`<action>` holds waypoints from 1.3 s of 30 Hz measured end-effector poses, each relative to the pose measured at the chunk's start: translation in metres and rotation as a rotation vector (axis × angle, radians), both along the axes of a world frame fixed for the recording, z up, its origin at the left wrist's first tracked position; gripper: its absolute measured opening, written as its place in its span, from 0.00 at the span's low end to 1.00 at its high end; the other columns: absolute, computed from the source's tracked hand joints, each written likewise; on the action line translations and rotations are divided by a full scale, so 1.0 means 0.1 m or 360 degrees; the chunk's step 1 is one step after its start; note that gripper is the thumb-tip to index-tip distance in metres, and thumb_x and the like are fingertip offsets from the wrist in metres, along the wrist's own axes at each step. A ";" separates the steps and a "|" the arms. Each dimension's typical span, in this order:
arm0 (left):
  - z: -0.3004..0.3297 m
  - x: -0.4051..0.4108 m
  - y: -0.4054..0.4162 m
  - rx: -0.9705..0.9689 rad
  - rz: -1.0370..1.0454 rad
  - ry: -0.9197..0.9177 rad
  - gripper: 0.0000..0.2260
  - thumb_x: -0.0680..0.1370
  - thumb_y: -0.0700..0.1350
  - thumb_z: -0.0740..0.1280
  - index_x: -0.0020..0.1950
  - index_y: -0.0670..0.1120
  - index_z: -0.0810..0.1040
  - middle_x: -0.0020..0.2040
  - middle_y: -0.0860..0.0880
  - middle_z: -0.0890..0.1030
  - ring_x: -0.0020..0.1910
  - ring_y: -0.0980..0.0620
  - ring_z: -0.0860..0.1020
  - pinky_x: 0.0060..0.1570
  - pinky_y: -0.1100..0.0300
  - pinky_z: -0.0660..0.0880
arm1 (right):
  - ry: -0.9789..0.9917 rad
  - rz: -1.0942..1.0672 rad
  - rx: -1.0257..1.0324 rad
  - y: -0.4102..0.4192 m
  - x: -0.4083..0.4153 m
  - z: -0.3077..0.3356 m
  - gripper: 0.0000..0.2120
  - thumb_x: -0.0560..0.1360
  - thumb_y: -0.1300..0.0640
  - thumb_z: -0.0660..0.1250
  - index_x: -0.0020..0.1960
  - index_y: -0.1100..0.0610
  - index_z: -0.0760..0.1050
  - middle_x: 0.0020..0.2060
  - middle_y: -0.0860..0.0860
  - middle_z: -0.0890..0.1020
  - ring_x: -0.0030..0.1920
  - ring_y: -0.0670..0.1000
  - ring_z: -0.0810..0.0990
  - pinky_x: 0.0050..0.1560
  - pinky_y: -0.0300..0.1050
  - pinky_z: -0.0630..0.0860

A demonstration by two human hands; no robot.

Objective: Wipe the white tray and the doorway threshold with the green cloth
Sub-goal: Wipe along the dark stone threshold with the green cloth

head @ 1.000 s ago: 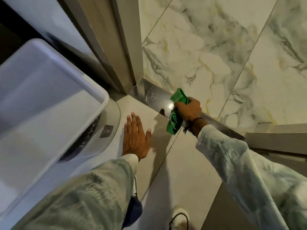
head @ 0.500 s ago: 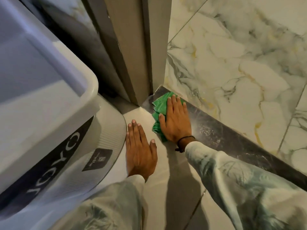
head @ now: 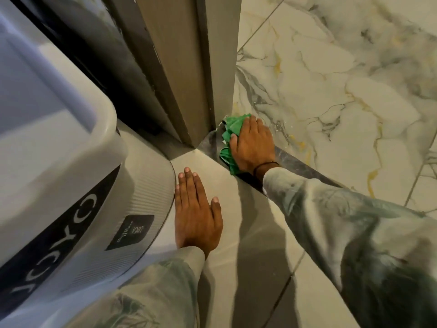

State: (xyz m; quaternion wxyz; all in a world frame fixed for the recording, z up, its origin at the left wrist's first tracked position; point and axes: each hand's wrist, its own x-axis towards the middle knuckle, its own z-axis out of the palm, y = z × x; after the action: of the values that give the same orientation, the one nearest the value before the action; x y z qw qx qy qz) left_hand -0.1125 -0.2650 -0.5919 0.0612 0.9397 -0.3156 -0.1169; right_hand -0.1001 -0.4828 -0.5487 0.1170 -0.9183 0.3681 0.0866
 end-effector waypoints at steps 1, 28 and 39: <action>-0.01 0.00 0.00 0.0005 -0.0008 0.0000 0.34 0.84 0.58 0.43 0.86 0.40 0.42 0.87 0.40 0.42 0.86 0.40 0.43 0.84 0.42 0.49 | 0.0016 -0.0093 0.0000 0.07 0.16 0.02 0.33 0.82 0.45 0.50 0.79 0.66 0.54 0.79 0.65 0.60 0.79 0.64 0.59 0.79 0.61 0.56; 0.02 -0.11 -0.08 -0.0066 -0.0039 -0.0084 0.35 0.84 0.58 0.47 0.85 0.37 0.48 0.86 0.36 0.49 0.86 0.37 0.48 0.84 0.43 0.45 | -0.0144 -0.0276 -0.0023 0.17 -0.77 0.00 0.32 0.83 0.45 0.50 0.80 0.62 0.55 0.81 0.60 0.56 0.81 0.61 0.54 0.81 0.60 0.51; 0.10 -0.42 -0.19 -0.0047 -0.0096 -0.0067 0.36 0.85 0.58 0.47 0.84 0.35 0.48 0.86 0.35 0.48 0.85 0.36 0.49 0.84 0.41 0.48 | -0.0080 -0.0514 -0.0037 0.02 -1.51 0.01 0.32 0.82 0.44 0.50 0.80 0.62 0.56 0.81 0.59 0.57 0.81 0.61 0.55 0.80 0.60 0.52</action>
State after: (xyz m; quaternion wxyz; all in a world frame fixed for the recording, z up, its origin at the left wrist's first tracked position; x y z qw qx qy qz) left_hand -0.1545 -0.2845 -0.5817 0.0648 0.9310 -0.3466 -0.0941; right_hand -0.2513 -0.4812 -0.5480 0.1278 -0.8504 0.5089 0.0393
